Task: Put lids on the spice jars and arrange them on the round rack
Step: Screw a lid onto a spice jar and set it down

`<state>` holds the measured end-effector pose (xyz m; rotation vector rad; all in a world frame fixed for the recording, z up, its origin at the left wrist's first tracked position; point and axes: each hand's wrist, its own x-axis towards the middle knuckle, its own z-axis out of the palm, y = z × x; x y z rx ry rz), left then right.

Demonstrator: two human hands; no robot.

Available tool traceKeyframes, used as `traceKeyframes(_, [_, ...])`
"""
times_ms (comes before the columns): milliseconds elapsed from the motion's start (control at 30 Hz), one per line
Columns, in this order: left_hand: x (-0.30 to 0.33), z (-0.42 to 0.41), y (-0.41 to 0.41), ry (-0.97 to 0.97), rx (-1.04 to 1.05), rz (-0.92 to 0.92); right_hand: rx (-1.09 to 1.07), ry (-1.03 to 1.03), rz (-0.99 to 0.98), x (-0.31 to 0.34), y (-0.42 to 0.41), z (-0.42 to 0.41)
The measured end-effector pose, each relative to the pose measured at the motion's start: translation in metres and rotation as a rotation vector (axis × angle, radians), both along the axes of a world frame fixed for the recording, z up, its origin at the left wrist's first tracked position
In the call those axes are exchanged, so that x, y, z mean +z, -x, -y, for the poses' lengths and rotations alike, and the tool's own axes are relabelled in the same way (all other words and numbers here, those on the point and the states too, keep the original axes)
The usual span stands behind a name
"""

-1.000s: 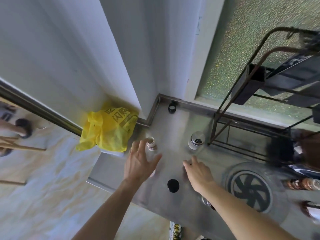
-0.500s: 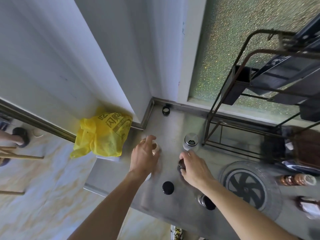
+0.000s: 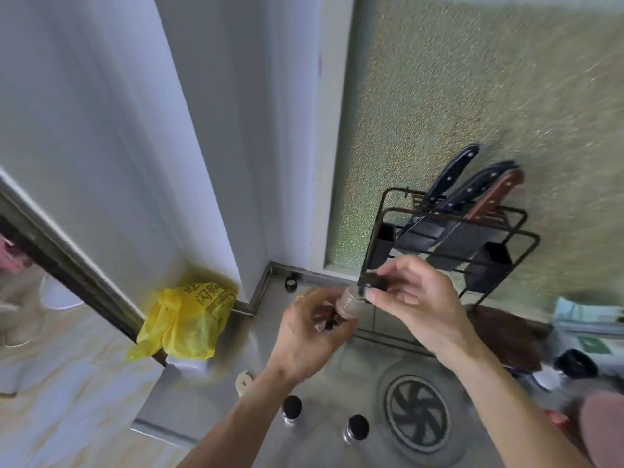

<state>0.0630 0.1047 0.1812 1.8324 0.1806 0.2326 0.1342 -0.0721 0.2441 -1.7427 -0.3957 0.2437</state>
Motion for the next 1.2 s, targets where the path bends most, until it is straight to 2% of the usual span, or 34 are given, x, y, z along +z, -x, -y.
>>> traceKeyframes(133, [0.031, 0.021, 0.012, 0.248, -0.093, 0.049, 0.071, -0.005, 0.048, 0.032, 0.016, 0.026])
traceKeyframes(267, [0.048, 0.04, 0.02, 0.505, -0.166, 0.085, 0.182, 0.105, 0.112, 0.058, 0.03, 0.049])
traceKeyframes(433, [0.049, 0.059, 0.028, 0.707, -0.296, 0.072, 0.281, 0.252, 0.181, 0.085, 0.038, 0.074])
traceKeyframes(700, [0.036, 0.07, 0.043, 0.722, -0.274, 0.078, 0.159, 0.624, 0.314, 0.095, 0.053, 0.076])
traceKeyframes(867, [0.036, 0.068, 0.046, 0.75, -0.255, 0.073, 0.337, 0.538, 0.231, 0.097, 0.053, 0.087])
traceKeyframes(1000, [0.033, 0.068, 0.05, 0.706, -0.289, 0.07, 0.275, 0.571, 0.202, 0.093, 0.055, 0.083])
traceKeyframes(1100, [0.034, 0.07, 0.052, 0.685, -0.3, 0.059, 0.236, 0.672, 0.278, 0.093, 0.059, 0.083])
traceKeyframes(1200, [0.034, 0.072, 0.052, 0.708, -0.283, 0.051, 0.311, 0.608, 0.222, 0.096, 0.057, 0.089])
